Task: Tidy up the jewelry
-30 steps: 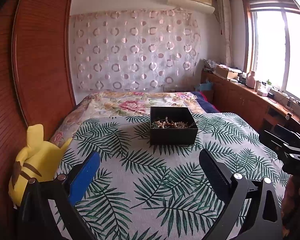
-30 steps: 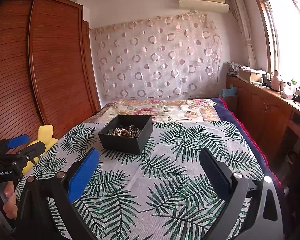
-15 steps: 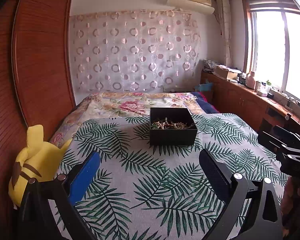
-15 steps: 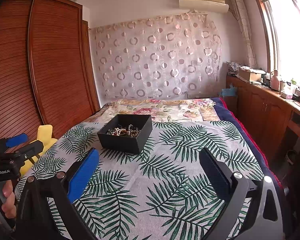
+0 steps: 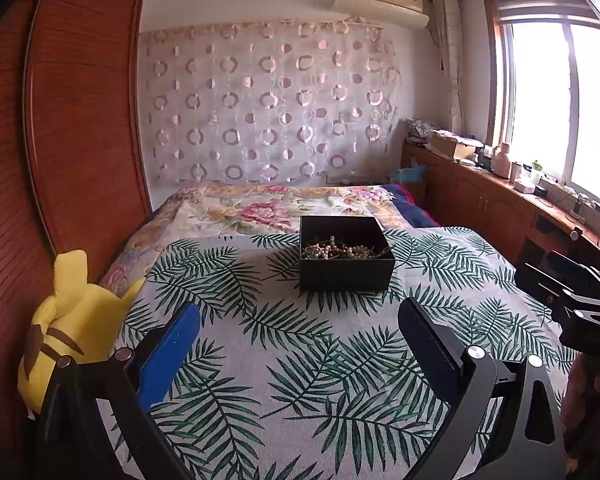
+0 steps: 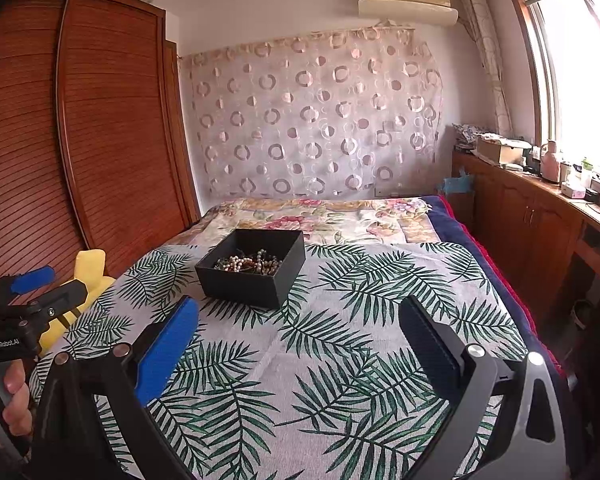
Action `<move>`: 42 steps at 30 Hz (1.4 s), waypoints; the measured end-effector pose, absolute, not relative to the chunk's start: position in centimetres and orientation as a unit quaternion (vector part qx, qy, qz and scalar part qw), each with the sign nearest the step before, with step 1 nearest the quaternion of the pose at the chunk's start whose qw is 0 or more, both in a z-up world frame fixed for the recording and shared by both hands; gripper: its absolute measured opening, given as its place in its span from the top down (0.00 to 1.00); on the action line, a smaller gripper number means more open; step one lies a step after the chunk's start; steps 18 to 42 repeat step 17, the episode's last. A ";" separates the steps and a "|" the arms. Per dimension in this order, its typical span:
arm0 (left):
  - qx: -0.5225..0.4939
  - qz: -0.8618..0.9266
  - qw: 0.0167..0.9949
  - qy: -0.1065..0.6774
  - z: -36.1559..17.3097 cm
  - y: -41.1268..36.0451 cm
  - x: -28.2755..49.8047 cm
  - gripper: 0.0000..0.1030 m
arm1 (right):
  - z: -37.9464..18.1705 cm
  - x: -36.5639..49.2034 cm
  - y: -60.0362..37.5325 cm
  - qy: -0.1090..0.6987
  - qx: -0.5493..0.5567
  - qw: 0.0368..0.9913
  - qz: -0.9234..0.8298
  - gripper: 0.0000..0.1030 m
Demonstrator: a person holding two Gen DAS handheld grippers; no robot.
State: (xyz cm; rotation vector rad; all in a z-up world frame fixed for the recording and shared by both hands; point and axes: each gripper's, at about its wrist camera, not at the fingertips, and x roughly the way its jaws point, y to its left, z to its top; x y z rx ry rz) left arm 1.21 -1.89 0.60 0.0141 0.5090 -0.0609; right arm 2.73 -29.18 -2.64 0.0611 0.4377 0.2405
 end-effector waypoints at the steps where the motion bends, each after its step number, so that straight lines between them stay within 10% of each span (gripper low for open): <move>1: 0.007 -0.031 0.967 0.252 0.6 -1.8 1.2 0.07 | -2.6 2.8 -29.1 0.217 0.030 0.969 0.119 0.02; 42: 0.008 -0.030 0.967 0.253 1.0 -2.0 1.2 0.07 | -2.6 2.8 -29.1 0.217 0.030 0.969 0.118 0.02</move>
